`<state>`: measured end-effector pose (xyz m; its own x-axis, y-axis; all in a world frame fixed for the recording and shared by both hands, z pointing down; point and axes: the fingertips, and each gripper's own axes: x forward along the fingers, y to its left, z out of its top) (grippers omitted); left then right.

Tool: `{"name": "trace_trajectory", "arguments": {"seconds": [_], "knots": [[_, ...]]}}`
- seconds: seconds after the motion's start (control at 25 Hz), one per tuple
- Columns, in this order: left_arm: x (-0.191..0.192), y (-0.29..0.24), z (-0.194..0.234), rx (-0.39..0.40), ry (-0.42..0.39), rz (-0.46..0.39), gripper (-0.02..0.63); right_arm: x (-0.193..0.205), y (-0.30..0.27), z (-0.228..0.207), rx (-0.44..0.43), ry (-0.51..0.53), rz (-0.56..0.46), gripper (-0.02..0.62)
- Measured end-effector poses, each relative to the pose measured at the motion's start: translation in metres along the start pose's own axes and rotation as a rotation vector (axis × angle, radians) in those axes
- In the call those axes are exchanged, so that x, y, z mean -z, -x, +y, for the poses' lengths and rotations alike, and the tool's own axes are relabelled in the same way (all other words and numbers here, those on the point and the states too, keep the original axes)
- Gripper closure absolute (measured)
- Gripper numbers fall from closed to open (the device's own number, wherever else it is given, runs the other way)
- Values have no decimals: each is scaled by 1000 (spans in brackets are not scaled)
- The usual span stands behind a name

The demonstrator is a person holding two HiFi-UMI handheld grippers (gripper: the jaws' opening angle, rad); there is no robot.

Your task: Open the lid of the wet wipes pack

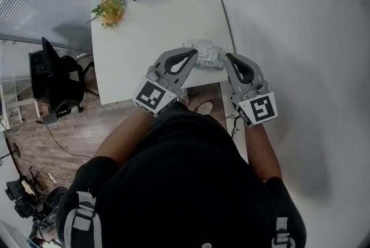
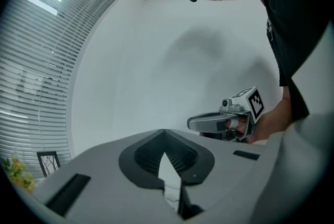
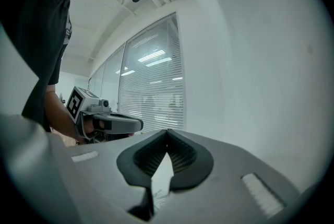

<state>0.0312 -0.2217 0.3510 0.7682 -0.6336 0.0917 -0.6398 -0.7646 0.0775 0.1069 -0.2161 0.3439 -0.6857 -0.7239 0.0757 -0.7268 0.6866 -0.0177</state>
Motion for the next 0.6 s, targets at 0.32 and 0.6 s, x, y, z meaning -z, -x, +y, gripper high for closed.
{"name": "trace_trajectory", "arguments": {"seconds": [0.32, 0.6], "knots": [[-34, 4, -2, -10, -17, -75, 600, -22, 6, 3, 20, 50, -58, 584], [-36, 5, 6, -29, -48, -80, 600, -23, 0, 4, 11, 55, -47, 584]]}}
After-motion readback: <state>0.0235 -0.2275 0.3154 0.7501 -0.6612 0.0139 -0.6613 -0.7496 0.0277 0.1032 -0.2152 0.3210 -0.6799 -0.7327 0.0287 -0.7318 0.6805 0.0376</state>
